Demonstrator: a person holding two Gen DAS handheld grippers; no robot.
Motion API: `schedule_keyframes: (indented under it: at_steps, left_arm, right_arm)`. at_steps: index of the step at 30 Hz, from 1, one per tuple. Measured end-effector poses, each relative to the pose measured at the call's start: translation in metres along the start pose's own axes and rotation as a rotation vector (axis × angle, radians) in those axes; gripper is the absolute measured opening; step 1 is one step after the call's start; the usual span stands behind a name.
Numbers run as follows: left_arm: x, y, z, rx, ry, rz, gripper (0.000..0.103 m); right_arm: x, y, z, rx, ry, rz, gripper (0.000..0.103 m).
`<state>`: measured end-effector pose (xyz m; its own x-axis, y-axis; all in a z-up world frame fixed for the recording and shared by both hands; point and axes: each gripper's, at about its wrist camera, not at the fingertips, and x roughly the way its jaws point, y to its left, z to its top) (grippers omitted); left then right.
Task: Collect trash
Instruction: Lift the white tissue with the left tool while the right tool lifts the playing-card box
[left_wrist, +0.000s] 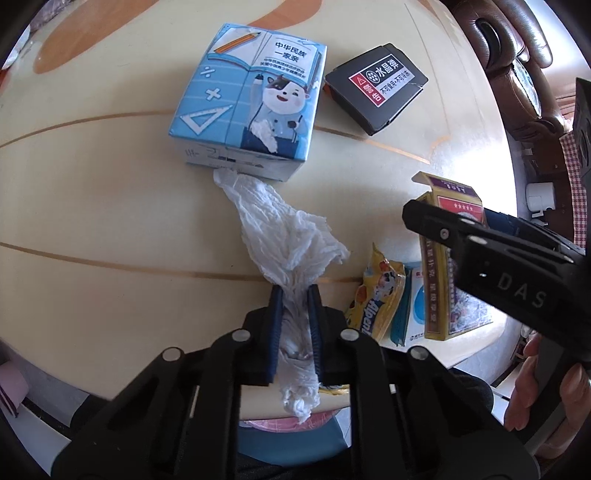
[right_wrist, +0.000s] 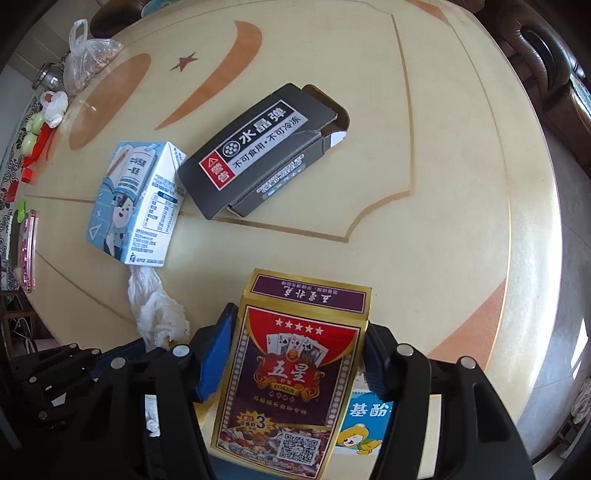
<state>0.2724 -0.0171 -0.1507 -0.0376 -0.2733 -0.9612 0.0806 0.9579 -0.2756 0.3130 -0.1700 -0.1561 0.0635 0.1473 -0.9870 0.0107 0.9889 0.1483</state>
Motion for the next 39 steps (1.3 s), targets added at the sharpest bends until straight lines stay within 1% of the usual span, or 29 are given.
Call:
schedule_keyframes:
  at_steps: [2,6,8,9,12,15,16,20,25,32,39]
  left_arm:
    - [-0.003,0.003,-0.001,0.0,-0.004,-0.004,0.012]
    - [-0.014,0.006,-0.008,0.013,-0.029,-0.018,0.009]
    - [-0.018,0.007,-0.008,0.018,-0.037,-0.014,0.007]
    - [-0.018,0.003,-0.004,0.02,-0.041,-0.01,0.007]
    - [-0.027,-0.001,-0.009,0.038,-0.063,-0.016,0.006]
    - [-0.037,-0.004,-0.012,0.055,-0.089,-0.017,0.005]
    - [-0.035,-0.013,-0.006,0.061,-0.094,-0.014,0.005]
    - [-0.044,-0.018,-0.008,0.08,-0.117,-0.012,0.005]
    - [-0.063,-0.028,-0.017,0.119,-0.168,0.025,0.005]
    - [-0.094,-0.041,-0.039,0.168,-0.235,0.043,0.005]
    - [-0.122,-0.045,-0.072,0.207,-0.292,0.064,0.005]
  right_arm:
    - [-0.006,-0.003,-0.001,0.007,-0.011,0.002,0.059]
    - [-0.019,-0.014,-0.003,0.022,-0.021,0.05,0.059]
    - [-0.022,-0.023,-0.004,0.018,-0.034,0.038,0.059]
    - [-0.025,-0.021,-0.005,0.016,-0.039,0.032,0.059]
    - [-0.03,-0.028,-0.009,0.016,-0.042,0.046,0.059]
    - [-0.03,-0.025,-0.01,0.01,-0.052,0.048,0.059]
    - [-0.031,-0.025,-0.012,0.01,-0.056,0.052,0.059]
    - [-0.039,-0.024,-0.014,0.0,-0.073,0.063,0.059]
    - [-0.059,-0.024,-0.023,-0.021,-0.107,0.062,0.059]
    - [-0.096,-0.016,-0.049,-0.073,-0.163,0.062,0.059]
    - [-0.126,0.003,-0.094,-0.15,-0.201,0.056,0.059]
